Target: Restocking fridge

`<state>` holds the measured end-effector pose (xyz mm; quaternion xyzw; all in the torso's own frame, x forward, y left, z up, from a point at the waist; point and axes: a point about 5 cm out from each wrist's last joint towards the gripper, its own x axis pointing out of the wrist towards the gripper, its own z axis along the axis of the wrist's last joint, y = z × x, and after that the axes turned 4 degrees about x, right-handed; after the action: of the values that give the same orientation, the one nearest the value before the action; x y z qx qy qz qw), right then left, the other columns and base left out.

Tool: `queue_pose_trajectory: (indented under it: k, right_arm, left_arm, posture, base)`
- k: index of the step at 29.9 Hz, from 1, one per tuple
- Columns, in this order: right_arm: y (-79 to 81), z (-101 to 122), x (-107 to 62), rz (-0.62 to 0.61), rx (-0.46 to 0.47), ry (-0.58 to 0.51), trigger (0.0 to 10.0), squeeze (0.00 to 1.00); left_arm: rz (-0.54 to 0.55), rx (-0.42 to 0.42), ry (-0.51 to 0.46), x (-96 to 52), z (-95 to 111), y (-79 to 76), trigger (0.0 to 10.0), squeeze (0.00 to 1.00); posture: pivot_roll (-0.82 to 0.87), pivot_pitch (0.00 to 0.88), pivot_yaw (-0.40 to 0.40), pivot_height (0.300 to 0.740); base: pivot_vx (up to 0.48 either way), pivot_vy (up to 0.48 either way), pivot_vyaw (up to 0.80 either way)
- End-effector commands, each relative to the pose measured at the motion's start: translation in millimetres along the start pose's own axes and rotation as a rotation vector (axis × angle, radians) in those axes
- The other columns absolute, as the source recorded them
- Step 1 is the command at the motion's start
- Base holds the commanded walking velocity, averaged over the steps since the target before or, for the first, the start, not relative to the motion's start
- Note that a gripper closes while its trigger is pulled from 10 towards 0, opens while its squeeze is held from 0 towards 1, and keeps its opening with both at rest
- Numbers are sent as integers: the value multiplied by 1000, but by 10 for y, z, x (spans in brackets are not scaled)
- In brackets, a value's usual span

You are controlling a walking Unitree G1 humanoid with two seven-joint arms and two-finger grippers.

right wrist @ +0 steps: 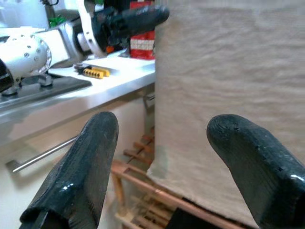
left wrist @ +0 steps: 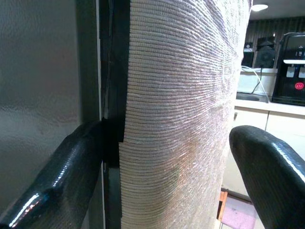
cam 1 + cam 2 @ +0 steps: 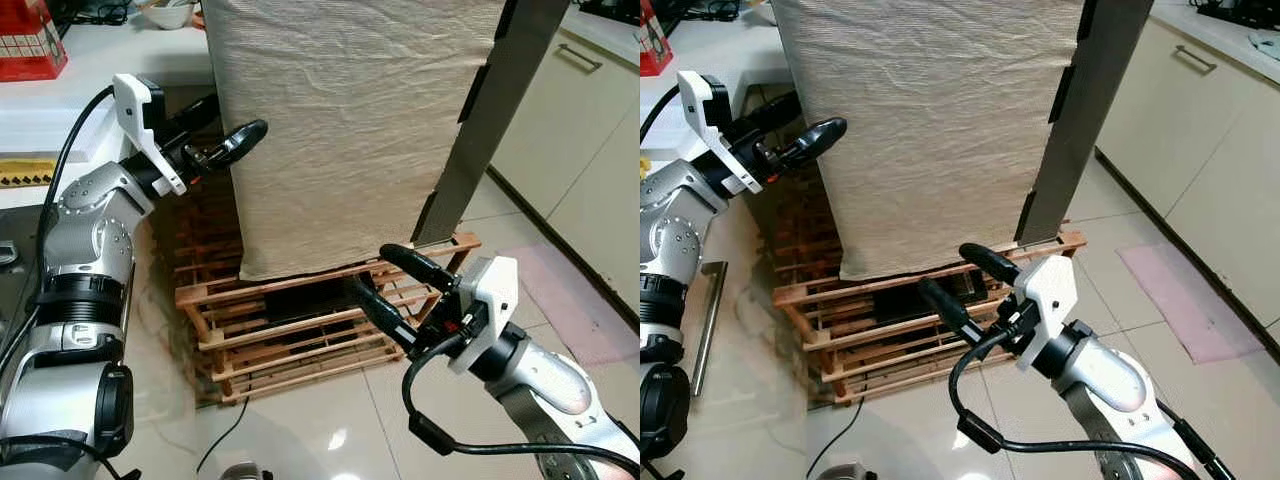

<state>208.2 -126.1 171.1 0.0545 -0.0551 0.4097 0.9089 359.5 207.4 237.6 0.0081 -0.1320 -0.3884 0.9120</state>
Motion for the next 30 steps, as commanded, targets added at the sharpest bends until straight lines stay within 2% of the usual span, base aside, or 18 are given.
queue_pose_trajectory:
  k: [1,10,21,30]
  right_arm:
    - [-39,82,-44,-16,-14,-20,10000,0]
    - [-76,168,-43,-21,-23,-34,10000,0]
    - [-192,301,-41,-26,-60,-27,10000,0]
    - [-254,267,-71,-36,-69,26,10000,0]
  left_arm:
    - [-116,7,26,73,-40,-139,10000,0]
    - [-131,6,32,77,-59,-175,10000,0]
    - [-136,4,48,66,-95,-200,10000,0]
    - [-177,10,73,66,-123,-262,10000,0]
  posture:
    - [-3,0,-11,740]
    - [-5,0,-12,740]
    - [-9,0,-15,740]
    - [-7,0,-13,740]
  base:
    - [0,0,0]
    - [0,0,0]
    - [0,0,0]
    - [0,0,0]
